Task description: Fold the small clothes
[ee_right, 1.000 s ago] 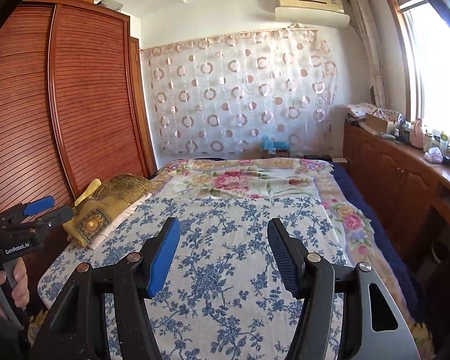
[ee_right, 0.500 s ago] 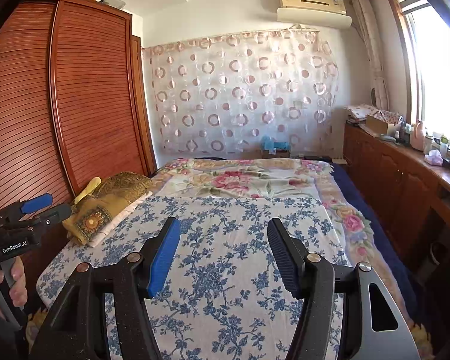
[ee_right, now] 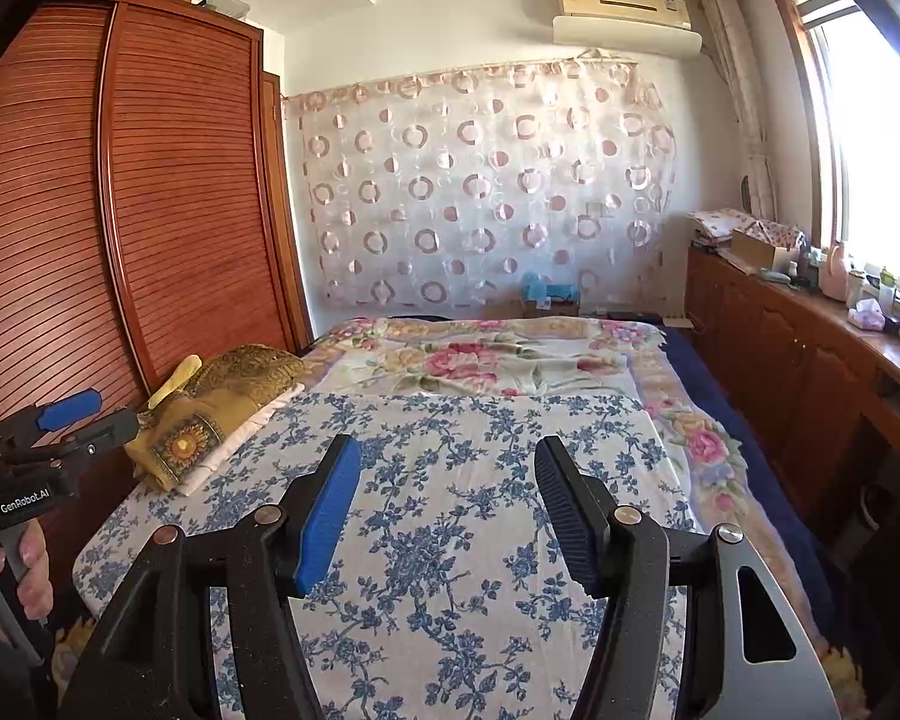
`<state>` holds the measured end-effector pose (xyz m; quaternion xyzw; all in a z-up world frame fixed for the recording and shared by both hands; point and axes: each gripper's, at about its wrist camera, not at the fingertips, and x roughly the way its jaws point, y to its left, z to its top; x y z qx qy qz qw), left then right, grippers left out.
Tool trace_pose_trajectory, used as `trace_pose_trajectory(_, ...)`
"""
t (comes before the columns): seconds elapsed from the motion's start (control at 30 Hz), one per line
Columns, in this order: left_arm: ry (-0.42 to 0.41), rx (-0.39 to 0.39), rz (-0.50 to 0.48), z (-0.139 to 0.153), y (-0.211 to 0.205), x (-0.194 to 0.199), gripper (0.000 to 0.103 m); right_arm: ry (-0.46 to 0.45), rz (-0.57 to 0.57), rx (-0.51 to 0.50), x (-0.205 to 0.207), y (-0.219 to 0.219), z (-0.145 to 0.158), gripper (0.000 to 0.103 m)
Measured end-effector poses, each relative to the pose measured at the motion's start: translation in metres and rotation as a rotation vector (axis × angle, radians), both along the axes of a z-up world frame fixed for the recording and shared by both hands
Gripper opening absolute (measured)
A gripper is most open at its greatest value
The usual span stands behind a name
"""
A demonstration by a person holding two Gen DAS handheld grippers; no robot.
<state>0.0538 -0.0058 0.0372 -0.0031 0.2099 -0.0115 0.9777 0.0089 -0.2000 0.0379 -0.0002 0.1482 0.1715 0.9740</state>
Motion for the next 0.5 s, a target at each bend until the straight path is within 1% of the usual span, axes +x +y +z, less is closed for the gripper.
trace_pose_trajectory(0.5, -0.005, 0.001, 0.002, -0.0008, 0.0000, -0.0021, 0.081, -0.002, 0.001, 0.000, 0.0007, -0.0014, -0.0008, 0.063)
